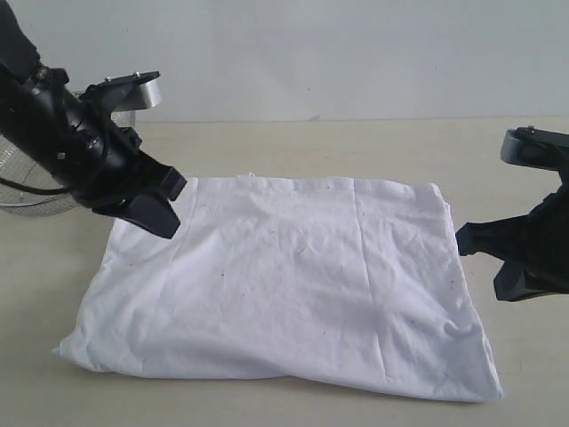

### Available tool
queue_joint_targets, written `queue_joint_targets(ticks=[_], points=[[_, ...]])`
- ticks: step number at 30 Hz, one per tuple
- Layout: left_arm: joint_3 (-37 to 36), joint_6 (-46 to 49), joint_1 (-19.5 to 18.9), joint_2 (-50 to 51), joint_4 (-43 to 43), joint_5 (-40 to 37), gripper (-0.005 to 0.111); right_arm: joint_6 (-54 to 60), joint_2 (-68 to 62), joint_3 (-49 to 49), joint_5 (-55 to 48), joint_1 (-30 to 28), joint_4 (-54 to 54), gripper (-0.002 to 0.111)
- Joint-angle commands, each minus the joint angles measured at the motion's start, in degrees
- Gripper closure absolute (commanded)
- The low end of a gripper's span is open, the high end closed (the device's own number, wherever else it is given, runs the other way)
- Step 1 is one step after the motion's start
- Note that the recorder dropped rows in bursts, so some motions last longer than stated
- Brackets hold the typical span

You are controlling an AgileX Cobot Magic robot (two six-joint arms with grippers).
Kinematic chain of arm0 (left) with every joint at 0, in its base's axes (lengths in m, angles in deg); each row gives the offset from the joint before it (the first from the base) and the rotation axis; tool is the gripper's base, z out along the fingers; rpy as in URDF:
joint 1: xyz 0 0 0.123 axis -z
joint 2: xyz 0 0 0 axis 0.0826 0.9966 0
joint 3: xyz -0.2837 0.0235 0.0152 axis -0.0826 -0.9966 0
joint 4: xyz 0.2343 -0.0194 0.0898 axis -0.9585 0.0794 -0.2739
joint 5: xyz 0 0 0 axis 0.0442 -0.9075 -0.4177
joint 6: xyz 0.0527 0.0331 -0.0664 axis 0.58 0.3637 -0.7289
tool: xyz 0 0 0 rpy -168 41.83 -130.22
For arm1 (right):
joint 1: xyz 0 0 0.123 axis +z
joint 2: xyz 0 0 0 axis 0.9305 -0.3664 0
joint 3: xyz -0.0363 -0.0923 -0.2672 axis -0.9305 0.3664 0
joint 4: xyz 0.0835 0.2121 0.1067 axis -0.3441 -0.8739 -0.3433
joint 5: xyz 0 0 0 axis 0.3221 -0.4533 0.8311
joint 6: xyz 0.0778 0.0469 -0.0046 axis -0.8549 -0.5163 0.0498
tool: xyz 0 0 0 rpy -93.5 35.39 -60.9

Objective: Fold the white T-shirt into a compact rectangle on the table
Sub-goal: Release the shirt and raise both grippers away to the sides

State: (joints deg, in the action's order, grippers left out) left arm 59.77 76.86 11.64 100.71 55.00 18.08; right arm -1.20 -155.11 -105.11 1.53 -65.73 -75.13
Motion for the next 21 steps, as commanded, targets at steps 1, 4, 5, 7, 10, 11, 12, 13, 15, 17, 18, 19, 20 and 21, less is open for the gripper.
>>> queue_joint_targets(ticks=[1, 4, 5, 7, 10, 11, 12, 13, 15, 17, 18, 19, 20, 21], points=[[-5.69, 0.42, -0.03, -4.73, 0.08, 2.24, 0.102, 0.09, 0.44, 0.05, -0.01, -0.44, -0.04, 0.108], [-8.62, 0.42, -0.03, -7.06, 0.08, 4.35, 0.102, 0.09, 0.44, 0.05, -0.01, -0.44, -0.04, 0.108], [-9.36, 0.42, -0.03, -7.52, 0.08, 4.95, 0.102, 0.09, 0.44, 0.05, -0.01, -0.44, -0.04, 0.108], [-10.27, 0.31, -0.03, -8.38, 0.46, 5.47, 0.102, 0.09, 0.44, 0.05, -0.01, -0.44, -0.04, 0.108], [-10.27, 0.31, -0.03, -8.47, 1.33, 5.47, 0.102, 0.09, 0.44, 0.05, 0.21, -0.44, -0.04, 0.108], [-10.27, 0.31, -0.03, -8.47, 1.31, 5.61, 0.102, 0.09, 0.44, 0.05, 0.21, -0.44, -0.04, 0.108], [-10.27, 0.31, -0.03, -8.47, 1.31, 6.11, 0.102, 0.09, 0.44, 0.05, 0.21, -0.44, -0.04, 0.108], [-10.27, 0.31, -0.03, -8.47, 1.31, 6.41, 0.102, 0.09, 0.44, 0.05, 0.21, -0.44, -0.04, 0.108], [-10.27, 0.31, -0.03, -8.47, 1.83, 6.72, 0.102, 0.09, 0.44, 0.05, 0.21, -0.44, -0.04, 0.108], [-10.27, 0.18, -0.03, -8.47, 1.82, 6.33, 0.102, 0.09, 0.44, 0.05, 0.21, -0.44, -0.04, 0.108], [-10.27, 0.18, -0.03, -8.47, 1.82, 6.21, 0.102, 0.09, 0.44, 0.05, 0.21, -0.44, -0.04, 0.108], [-10.27, 0.18, -0.03, -8.47, 1.82, 6.07, 0.102, 0.09, 0.44, 0.05, 0.21, -0.44, -0.04, 0.108], [-10.27, 0.18, -0.03, -8.47, 1.82, 5.94, 0.102, 0.09, 0.44, 0.05, 0.35, -0.44, -0.04, 0.108], [-10.27, 0.18, -0.03, -8.47, 1.82, 5.82, 0.102, 0.09, 0.44, 0.05, 0.35, -0.44, -0.04, 0.108]])
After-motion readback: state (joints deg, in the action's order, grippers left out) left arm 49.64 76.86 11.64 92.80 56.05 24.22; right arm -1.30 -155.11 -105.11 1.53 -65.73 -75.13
